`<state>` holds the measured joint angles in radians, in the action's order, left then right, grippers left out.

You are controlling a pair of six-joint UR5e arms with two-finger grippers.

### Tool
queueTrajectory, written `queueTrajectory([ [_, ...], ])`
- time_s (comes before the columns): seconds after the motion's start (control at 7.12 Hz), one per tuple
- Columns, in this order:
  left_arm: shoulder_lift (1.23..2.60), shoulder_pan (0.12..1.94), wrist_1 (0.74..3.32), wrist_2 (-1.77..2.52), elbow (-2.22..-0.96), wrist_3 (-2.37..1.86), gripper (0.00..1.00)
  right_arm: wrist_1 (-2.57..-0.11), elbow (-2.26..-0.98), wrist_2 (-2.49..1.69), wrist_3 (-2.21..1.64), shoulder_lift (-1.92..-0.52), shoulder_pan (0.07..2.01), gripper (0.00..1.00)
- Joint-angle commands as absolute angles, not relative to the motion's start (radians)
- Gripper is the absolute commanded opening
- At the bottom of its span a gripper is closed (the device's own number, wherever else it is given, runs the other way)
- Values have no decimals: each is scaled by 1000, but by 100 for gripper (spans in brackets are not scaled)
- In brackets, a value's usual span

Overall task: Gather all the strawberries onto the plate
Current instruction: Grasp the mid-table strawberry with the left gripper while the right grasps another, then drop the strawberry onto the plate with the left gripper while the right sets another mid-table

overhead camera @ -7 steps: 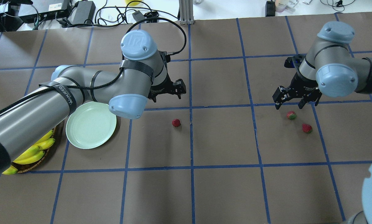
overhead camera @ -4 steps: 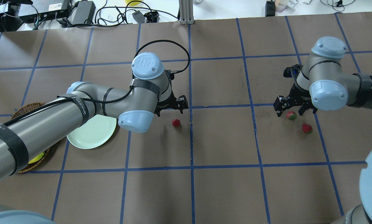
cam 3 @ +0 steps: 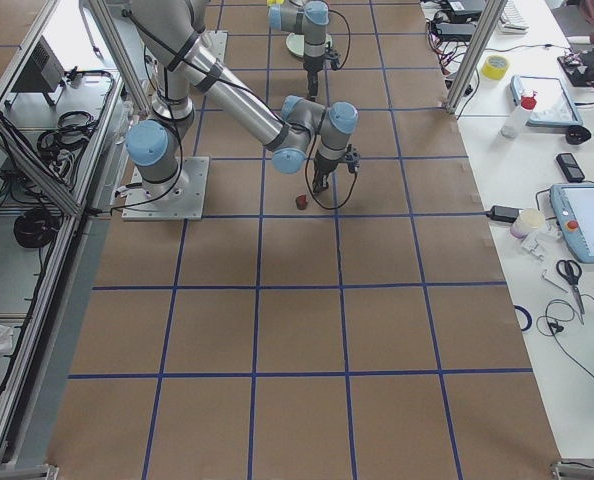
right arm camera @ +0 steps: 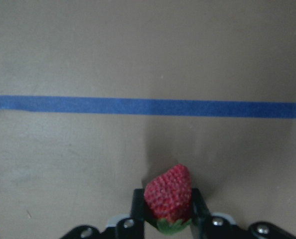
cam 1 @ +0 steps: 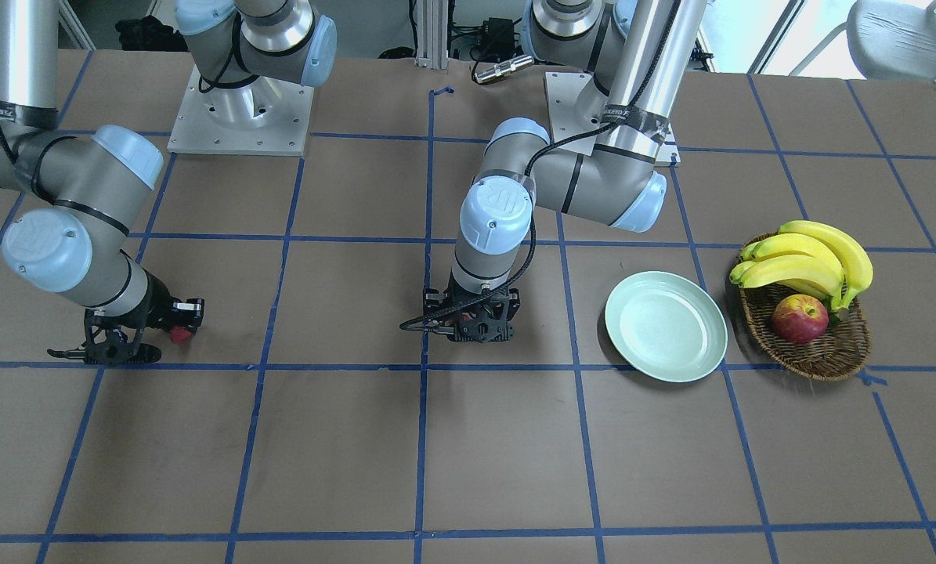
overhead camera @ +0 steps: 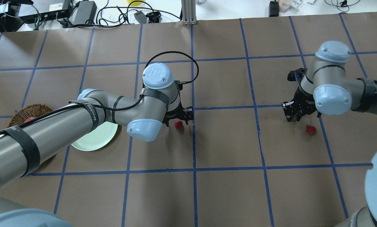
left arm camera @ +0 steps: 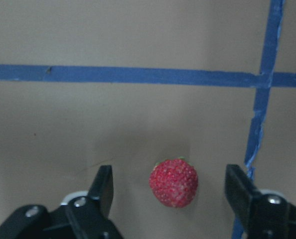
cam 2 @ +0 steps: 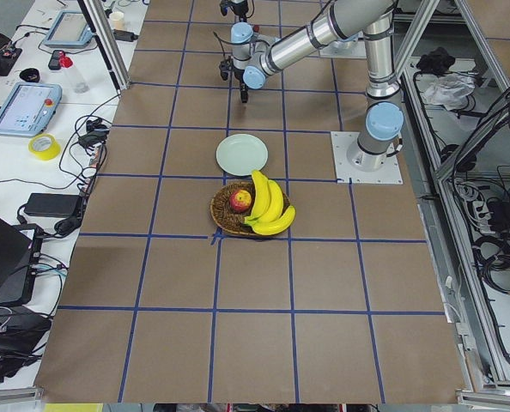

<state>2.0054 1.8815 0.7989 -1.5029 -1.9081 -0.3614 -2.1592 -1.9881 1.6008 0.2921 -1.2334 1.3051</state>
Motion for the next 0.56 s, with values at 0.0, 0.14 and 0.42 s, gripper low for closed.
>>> queueTrajectory([
  [0.0, 2013, 1885, 799, -1503, -1908, -362, 40, -2137, -1977, 1585, 152, -1259, 1324, 2],
  [0.14, 2013, 1884, 799, -1503, -1908, -370, 30, -2094, -1962, 1544, 55, -1273, 1388, 2],
  [0.42, 2003, 1884, 799, -1503, -1907, -416, 0, -2095, -1937, 1475, -233, -1273, 1550, 3],
])
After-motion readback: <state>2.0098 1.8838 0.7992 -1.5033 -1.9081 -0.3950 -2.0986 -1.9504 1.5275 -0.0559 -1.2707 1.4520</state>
